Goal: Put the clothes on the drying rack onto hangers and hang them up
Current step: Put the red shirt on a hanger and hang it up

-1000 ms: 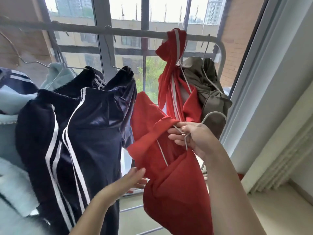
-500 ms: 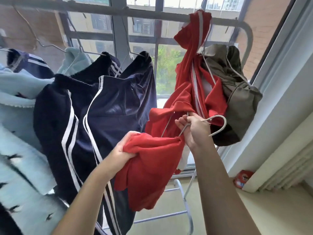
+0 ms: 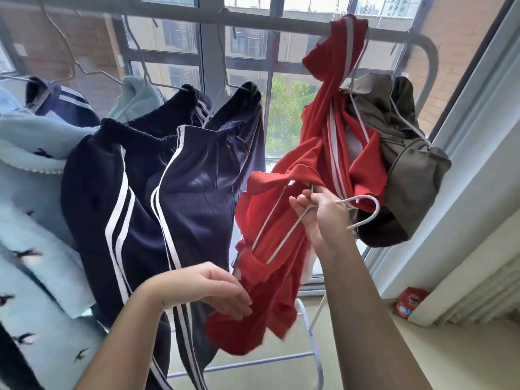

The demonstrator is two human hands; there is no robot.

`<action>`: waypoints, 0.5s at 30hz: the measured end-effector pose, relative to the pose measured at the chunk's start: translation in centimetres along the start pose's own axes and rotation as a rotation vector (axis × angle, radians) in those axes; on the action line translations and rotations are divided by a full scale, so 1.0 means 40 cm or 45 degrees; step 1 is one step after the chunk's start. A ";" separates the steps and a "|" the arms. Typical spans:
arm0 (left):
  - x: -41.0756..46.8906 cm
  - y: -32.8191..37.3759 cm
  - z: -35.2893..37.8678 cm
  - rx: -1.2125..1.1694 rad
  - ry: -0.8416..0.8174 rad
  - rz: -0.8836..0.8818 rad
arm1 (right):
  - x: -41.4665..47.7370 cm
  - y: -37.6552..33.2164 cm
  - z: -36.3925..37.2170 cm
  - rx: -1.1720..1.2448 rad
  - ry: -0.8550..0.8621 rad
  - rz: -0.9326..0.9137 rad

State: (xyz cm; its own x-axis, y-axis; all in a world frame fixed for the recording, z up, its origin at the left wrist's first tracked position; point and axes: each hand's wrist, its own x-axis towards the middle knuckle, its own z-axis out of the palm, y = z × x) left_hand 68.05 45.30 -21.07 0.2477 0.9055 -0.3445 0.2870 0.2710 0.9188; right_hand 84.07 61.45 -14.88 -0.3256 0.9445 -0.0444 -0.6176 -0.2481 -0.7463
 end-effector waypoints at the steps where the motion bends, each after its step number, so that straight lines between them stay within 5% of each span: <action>1: -0.002 0.002 -0.009 -0.017 0.075 -0.004 | -0.002 -0.003 -0.001 -0.039 -0.002 0.011; 8: 0.060 0.037 -0.046 0.065 0.712 0.207 | -0.022 -0.036 -0.027 -0.285 -0.064 0.102; 12: 0.109 0.098 -0.061 0.159 1.094 0.531 | -0.016 -0.073 -0.043 -0.739 -0.131 0.139; 15: 0.138 0.142 -0.094 0.536 1.260 0.661 | -0.013 -0.116 -0.050 -1.095 -0.272 0.153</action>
State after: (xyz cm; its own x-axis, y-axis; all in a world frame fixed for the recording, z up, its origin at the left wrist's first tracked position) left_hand 67.55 53.07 -17.01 -0.3438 0.7838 0.5171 0.6899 -0.1627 0.7054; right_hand 88.51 62.55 -12.73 -0.5330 0.8409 -0.0942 0.1519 -0.0144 -0.9883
